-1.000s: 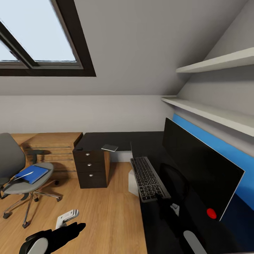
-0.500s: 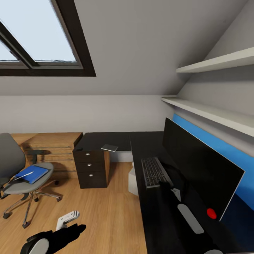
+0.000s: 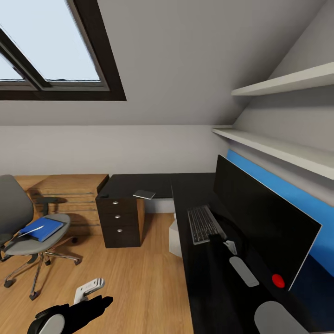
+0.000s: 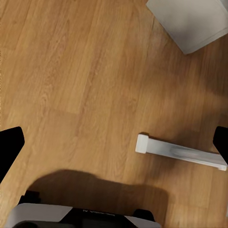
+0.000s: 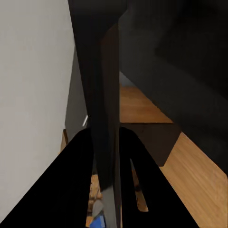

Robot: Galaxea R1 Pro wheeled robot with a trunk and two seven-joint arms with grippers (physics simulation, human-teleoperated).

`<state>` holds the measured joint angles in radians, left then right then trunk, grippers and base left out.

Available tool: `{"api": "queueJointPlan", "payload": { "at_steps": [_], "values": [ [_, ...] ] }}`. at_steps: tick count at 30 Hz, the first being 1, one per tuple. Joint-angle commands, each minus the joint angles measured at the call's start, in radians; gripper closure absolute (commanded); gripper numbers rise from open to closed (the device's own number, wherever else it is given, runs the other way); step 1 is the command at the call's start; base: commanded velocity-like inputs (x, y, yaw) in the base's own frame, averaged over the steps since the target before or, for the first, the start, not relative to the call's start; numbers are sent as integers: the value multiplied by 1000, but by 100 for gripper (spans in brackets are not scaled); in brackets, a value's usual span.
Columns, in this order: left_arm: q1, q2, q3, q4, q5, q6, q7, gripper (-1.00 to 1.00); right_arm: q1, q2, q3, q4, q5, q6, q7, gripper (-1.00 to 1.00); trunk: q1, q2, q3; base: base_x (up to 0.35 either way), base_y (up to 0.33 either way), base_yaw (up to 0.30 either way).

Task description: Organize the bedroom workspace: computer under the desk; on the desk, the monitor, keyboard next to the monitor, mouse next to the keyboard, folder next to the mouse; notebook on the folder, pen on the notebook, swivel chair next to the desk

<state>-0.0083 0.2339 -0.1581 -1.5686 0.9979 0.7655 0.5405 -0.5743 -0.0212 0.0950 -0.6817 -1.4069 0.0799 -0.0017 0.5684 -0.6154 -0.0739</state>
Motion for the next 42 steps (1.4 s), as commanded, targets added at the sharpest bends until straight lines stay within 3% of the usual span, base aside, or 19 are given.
{"api": "queueJointPlan", "payload": {
  "at_steps": [1, 4, 10, 13, 16, 20, 27, 42],
  "values": [
    [-1, 1, -1, -1, 10, 0, 10, -100, -1, -2, 3, 1, -8, 0, 23, 100, 0, -2, -2, 0, 0, 0],
    [-1, 1, -1, -1, 9, 0, 10, -100, 0, -3, 2, 2, -8, 7, 110, 100, 0, -2, -2, 0, 0, 0],
    [-1, 1, 0, -1, 9, -2, 11, -100, 2, -3, 2, 5, -30, 10, 142, 100, 0, -2, -2, 0, 0, 0],
    [-1, 2, 15, -2, 12, -9, 13, -100, 2, -3, 2, 7, -90, 10, 144, 100, 0, -2, -2, 0, 0, 0],
    [-1, 1, 55, -3, 16, -42, 10, -100, 3, -4, 1, 9, -164, 14, 143, 100, 0, -2, -2, 0, 0, 0],
    [-1, 0, 73, -4, 19, -59, 9, -100, 4, -3, 1, 10, -209, 44, 143, 100, 0, -2, -2, 0, 0, 0],
    [-1, -1, 77, -4, 19, -63, 10, -100, 5, -2, 2, 13, -217, 51, 144, 100, 0, -2, -2, 0, 0, 0],
    [-1, -1, 76, -2, 18, -63, 14, -100, 5, -2, 0, 58, -218, 49, 144, 100, 58, -107, -49, 0, 0, 0]
  ]
}}
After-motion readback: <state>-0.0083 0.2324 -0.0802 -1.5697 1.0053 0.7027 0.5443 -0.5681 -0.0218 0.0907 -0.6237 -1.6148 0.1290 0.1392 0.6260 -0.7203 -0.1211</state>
